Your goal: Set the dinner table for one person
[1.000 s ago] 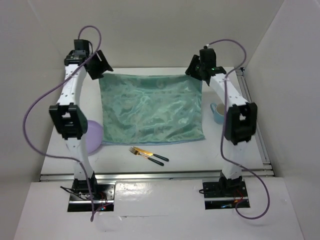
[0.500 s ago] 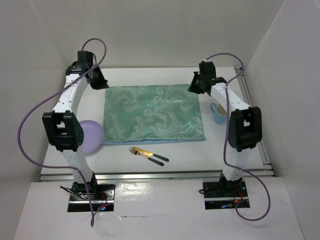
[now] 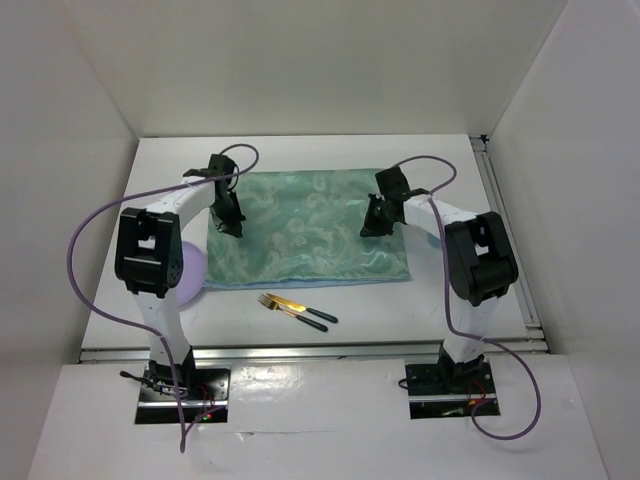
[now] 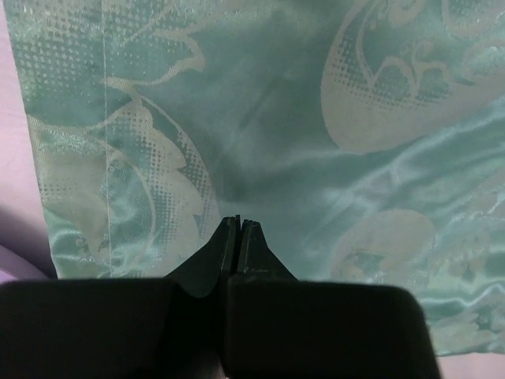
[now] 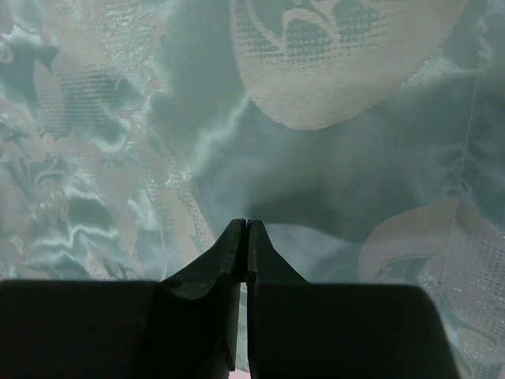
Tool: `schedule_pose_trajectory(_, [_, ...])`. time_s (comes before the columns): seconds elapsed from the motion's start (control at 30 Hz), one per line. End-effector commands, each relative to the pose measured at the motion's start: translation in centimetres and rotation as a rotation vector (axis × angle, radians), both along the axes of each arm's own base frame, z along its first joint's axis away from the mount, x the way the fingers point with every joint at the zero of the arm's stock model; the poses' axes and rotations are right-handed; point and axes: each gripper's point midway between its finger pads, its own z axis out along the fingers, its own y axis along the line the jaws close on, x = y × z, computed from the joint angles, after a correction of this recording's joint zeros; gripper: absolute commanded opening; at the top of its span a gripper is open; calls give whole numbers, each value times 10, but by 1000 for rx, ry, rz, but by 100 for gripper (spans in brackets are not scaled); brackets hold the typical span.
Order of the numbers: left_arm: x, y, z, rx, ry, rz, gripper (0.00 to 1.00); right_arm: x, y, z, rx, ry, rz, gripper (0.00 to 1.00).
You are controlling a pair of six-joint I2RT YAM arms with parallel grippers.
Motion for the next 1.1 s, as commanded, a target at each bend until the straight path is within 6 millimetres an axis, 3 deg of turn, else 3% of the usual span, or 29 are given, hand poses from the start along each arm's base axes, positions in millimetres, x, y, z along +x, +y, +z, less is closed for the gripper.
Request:
schedule_pose_trajectory(0.0, [19, -1, -4, 45, -35, 17, 0, 5, -10, -10, -31, 8, -76, 2])
schedule_pose_trajectory(0.07, [14, -8, -22, 65, 22, -4, 0, -2, -21, -26, -86, 52, -111, 2])
schedule_pose_trajectory(0.2, [13, -16, -37, 65, 45, -15, 0, -10, -48, -49, -183, 122, -211, 0])
schedule_pose_trajectory(0.3, [10, -24, -51, 71, 74, -34, 0, -10, -59, -54, -201, 139, -247, 0])
schedule_pose_trajectory(0.47, [12, -29, -51, 69, 76, -35, 0, -9, -73, -55, -252, 132, -280, 0])
schedule_pose_trajectory(0.63, [19, -22, -43, 108, 58, -23, 0, -13, -75, -56, -260, 150, -278, 0])
schedule_pose_trajectory(0.77, [28, -21, -31, 124, 47, -18, 0, -17, -74, -47, -241, 139, -286, 0])
schedule_pose_trajectory(0.87, [37, -19, -4, 133, -11, -8, 0, -17, -71, -32, -212, 109, -292, 0])
schedule_pose_trajectory(1.0, [46, -17, 45, 138, -87, 4, 14, -1, -52, 10, -177, 10, -256, 3])
schedule_pose_trajectory(1.07, [54, -17, 76, 132, -151, 12, 19, 13, -44, 45, -151, -65, -240, 10])
